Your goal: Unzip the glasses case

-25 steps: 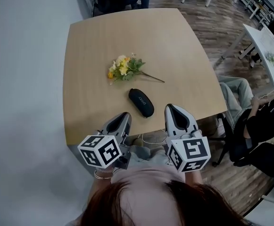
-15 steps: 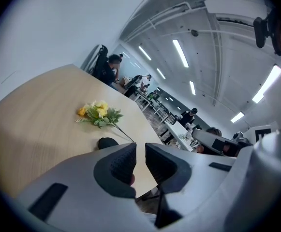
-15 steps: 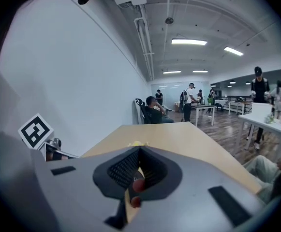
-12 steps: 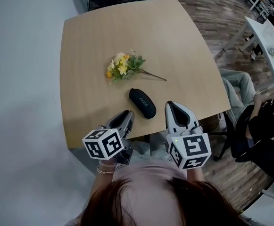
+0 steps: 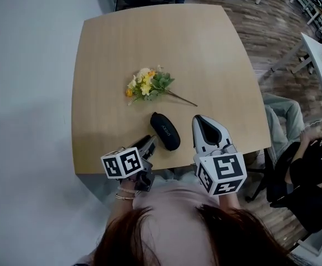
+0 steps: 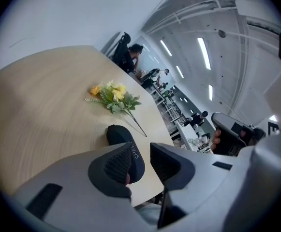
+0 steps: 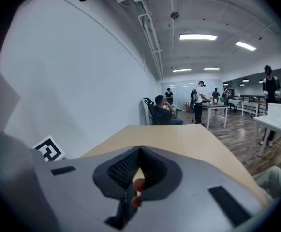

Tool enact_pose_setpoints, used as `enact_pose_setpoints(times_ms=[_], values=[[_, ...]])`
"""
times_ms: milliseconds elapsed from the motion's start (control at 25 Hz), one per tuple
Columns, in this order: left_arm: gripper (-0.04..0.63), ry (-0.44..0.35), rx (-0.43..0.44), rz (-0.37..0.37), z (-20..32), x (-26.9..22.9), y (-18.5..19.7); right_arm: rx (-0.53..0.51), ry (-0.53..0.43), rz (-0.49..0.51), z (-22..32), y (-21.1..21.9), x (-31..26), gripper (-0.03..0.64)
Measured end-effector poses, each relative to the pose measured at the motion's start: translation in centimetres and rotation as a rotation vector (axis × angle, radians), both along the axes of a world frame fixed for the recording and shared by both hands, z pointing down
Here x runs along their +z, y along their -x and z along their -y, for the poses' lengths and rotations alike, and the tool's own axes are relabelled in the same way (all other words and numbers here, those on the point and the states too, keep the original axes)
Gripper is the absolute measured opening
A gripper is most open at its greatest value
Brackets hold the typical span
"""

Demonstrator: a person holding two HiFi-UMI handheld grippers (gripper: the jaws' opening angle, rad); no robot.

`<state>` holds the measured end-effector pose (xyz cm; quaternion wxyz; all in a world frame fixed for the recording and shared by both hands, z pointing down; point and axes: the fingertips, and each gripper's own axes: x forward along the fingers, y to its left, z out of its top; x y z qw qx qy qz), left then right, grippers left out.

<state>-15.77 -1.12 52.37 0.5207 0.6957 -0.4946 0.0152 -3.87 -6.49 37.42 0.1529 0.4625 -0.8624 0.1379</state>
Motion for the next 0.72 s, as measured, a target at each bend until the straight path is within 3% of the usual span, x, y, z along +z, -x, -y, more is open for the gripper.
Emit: enact_pose_setpoints(times_ms=[480, 720], values=[[0.236, 0.213, -0.059, -0.072, 1.5, 7.2, -2.1, -0.072, 0.024, 0.015, 3.3, -1.9, 1.2, 0.015], [0.272, 0.291, -0.079, -0.155, 2.2, 8.9, -3.6, -0.071, 0.04, 0.041, 4.4, -3.5, 1.6, 0.015]])
